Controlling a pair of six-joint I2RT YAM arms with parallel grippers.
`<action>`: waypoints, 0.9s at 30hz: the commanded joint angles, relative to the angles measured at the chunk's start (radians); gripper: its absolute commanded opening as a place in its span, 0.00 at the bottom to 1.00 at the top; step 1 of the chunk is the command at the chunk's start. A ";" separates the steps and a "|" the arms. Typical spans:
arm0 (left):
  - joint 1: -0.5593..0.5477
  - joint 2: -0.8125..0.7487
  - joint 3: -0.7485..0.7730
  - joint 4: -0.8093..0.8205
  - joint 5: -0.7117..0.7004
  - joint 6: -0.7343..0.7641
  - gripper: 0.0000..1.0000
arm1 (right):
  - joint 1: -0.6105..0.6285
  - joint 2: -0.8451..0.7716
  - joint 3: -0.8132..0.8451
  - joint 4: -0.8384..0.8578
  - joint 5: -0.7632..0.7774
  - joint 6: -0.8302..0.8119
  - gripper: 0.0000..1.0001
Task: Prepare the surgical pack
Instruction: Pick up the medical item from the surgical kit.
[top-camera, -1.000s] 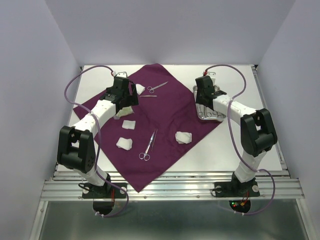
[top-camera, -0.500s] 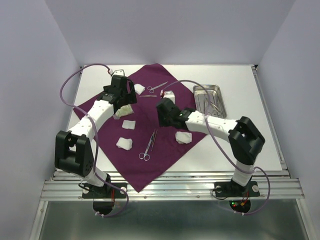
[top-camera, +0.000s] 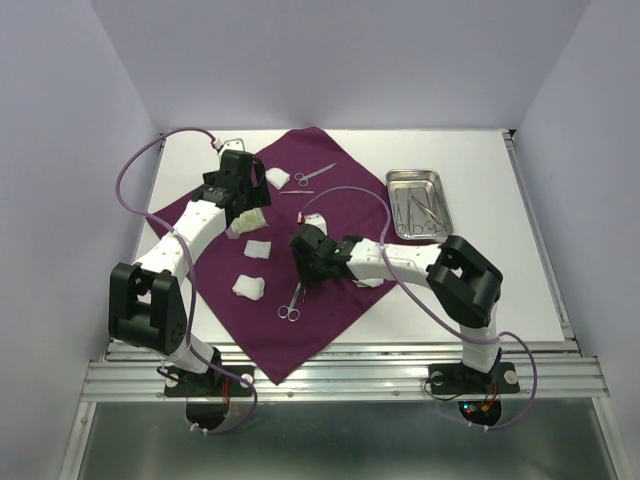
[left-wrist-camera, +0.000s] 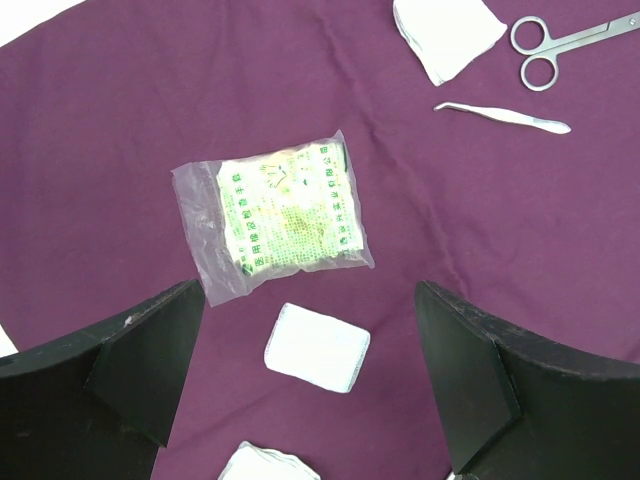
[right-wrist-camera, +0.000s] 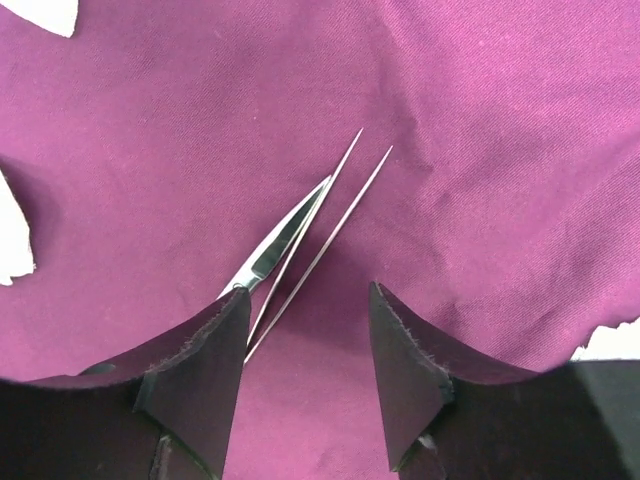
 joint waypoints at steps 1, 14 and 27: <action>0.003 -0.012 0.026 0.011 -0.012 -0.005 0.99 | 0.011 0.033 0.063 0.010 -0.012 0.005 0.55; 0.005 -0.001 0.021 0.020 -0.001 0.000 0.99 | 0.039 0.067 0.104 -0.069 0.099 0.030 0.16; 0.005 0.001 0.018 0.028 0.004 0.001 0.99 | 0.039 0.082 0.086 -0.066 0.103 0.024 0.27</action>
